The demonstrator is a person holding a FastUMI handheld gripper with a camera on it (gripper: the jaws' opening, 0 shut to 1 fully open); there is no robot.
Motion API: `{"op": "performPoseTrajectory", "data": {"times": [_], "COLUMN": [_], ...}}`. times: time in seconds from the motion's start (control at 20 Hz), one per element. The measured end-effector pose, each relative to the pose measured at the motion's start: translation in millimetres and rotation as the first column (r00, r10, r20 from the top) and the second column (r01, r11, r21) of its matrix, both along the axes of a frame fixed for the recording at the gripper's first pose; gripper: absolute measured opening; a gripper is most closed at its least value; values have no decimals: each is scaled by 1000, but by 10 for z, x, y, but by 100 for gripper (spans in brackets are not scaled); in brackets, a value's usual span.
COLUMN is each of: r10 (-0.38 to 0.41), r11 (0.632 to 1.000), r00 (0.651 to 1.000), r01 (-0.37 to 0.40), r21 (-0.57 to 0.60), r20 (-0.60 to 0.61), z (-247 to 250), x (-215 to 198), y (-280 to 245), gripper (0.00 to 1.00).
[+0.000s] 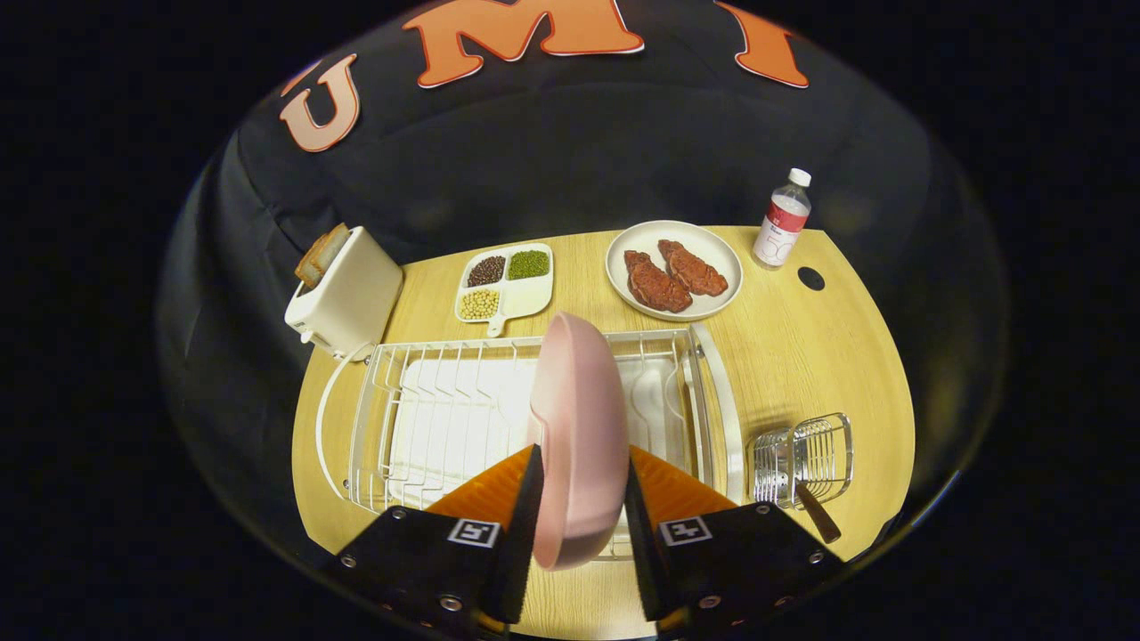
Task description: Take the plate from the dish rack, then take the spoon from the basket and place it into the plate.
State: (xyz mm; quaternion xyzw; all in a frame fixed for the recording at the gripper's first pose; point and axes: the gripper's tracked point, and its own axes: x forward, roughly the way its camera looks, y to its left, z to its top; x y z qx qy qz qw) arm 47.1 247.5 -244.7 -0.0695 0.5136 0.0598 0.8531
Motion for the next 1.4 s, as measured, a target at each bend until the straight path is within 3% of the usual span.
{"op": "performPoseTrajectory", "data": {"times": [0.05,0.35,0.75,1.0,1.15,1.4], "r10": [-17,-86,-55,49,36,-26], "r11": [1000,989,965,910,939,968], "r00": [1000,995,990,977,979,978], "r01": [17,92,87,42,35,76], "r21": [-1,-114,-249,-413,-341,-238], "r20": [3,53,133,208,199,209], "z": [23,101,344,599,651,769], "x": [0,51,142,264,167,29], "y": [-5,-184,-142,-59,137,18], "gripper": [36,23,19,19,19,13]}}
